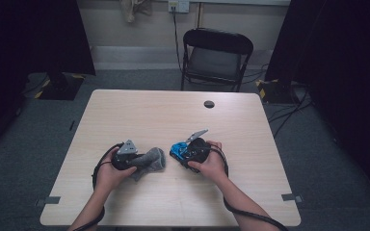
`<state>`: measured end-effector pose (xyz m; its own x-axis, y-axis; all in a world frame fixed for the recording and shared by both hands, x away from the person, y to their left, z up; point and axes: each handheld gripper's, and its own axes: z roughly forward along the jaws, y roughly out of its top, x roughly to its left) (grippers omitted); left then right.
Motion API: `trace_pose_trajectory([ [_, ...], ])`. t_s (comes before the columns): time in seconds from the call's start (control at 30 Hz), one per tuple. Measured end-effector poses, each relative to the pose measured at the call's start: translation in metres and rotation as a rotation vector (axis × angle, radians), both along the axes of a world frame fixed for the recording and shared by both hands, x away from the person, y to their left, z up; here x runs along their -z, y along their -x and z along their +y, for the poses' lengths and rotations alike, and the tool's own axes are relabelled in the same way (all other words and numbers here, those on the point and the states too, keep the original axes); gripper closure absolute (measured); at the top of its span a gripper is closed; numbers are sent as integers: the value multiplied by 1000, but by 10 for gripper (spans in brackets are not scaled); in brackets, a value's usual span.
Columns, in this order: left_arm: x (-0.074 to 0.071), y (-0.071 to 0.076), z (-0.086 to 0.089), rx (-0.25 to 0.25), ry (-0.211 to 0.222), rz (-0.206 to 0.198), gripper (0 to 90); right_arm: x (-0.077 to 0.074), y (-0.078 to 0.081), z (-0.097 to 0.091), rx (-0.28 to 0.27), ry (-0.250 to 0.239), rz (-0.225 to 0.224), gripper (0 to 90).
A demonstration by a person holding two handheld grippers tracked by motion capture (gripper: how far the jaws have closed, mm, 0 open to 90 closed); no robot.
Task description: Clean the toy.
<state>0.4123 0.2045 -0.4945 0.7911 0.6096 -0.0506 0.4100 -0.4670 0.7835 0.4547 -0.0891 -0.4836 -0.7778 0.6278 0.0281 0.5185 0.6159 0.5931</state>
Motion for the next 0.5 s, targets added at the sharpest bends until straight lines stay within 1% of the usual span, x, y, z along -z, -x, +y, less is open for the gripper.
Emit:
trace_pose_trajectory([
  [0.1,-1,1,0,-13,10,10,649,-1,0,-4,1,-6,8,262],
  [0.17,-2,0,0,-15,-1,-3,656,-1,1,-7,-3,-6,14,262],
  [0.2,-2,1,-1,-18,10,7,658,-1,2,-9,-1,-9,14,262],
  [0.23,-3,0,0,-19,-2,-11,659,-2,2,-10,-3,-9,20,262],
  [0.27,-3,0,-1,-25,14,-3,662,-2,2,-11,0,-12,20,263],
  [0.3,-5,0,-1,-26,2,-14,666,-3,3,-13,1,-14,20,262],
  [0.33,-6,0,-2,-31,16,-7,671,-3,3,-14,1,-16,18,263],
  [0.37,-6,0,-2,-31,16,-7,675,-3,3,-14,1,-16,18,263],
  [0.4,-8,-1,-1,-39,19,-10,678,-5,3,-17,-3,-38,23,263],
  [0.47,-10,-3,-1,-57,36,-13,684,-8,4,-19,-6,-48,24,263],
  [0.5,-10,-5,-1,-64,40,-8,686,-9,5,-19,-13,-47,25,263],
])
